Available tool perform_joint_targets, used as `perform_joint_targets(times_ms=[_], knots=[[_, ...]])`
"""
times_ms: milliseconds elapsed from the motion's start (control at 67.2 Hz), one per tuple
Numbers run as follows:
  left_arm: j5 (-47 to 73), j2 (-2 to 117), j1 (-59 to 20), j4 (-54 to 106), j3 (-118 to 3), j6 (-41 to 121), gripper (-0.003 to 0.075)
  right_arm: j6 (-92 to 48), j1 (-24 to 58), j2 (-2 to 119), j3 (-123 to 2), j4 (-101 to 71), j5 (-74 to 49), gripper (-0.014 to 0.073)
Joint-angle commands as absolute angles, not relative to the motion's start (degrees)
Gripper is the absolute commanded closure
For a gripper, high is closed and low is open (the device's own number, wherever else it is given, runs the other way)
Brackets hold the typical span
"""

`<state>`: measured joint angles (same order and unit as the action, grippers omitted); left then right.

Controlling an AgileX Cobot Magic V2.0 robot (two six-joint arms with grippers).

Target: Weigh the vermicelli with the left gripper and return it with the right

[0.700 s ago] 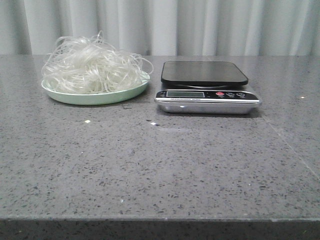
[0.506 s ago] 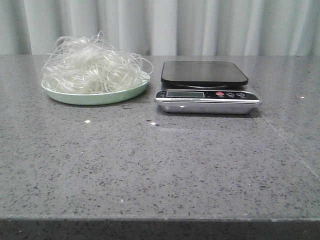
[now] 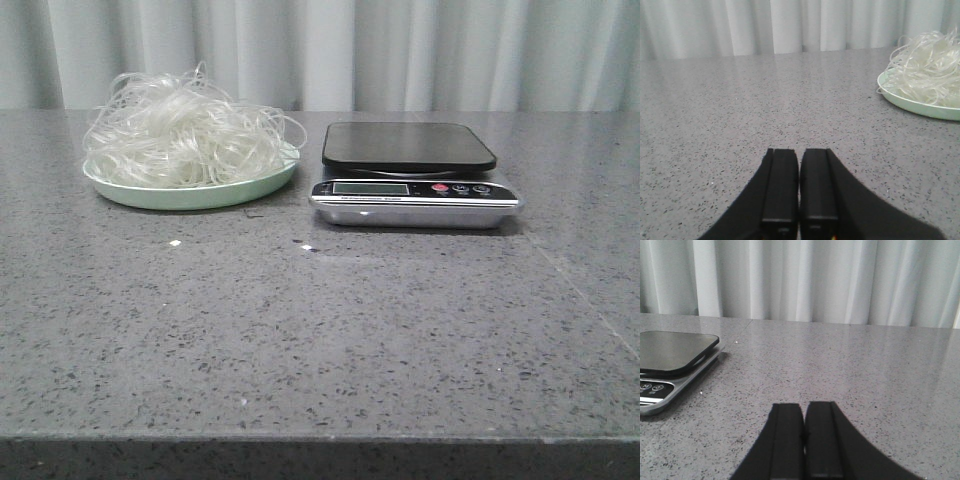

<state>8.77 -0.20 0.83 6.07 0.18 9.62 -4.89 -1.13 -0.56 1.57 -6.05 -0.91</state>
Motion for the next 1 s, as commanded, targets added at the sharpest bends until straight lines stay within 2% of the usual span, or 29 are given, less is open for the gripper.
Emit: perform_joint_targets(times_ms=[0,194,432,491,655,774,983], knots=[[3.95,-1.35,0.90,6.16,0.59,8.96,0.0584,-5.33,-1.49,-1.53,1.15,-6.24,3.33,0.0443],[0.44,-1.35,0.90,6.16,0.59,8.96,0.0584,-5.33,-1.49,-1.53,1.15,-6.24,3.42,0.0443],[-15.81,-1.23,0.90,6.16,-0.07,8.96,0.0584,-5.33,-1.49,-1.53,1.15,-6.24,3.68,0.0443],[-16.85,-1.04,0.90,6.16,-2.78,8.96,0.0584,-5.33,-1.49,-1.53,1.15,-6.24,3.75,0.0443],[-11.34,3.91,0.90,6.16,-18.87,8.96,0.0584,-5.33,-1.49,-1.53,1.15,-6.24,3.80,0.0443],[-5.23,13.06,0.90,5.93,-34.53,8.96,0.0584,-5.33,-1.49,-1.53,1.15,-6.24,3.80,0.0443],[12.84,31.28,0.90,6.19,-59.85,8.96,0.0582,-5.33,-1.49,-1.53,1.15,-6.24,3.11,0.0443]])
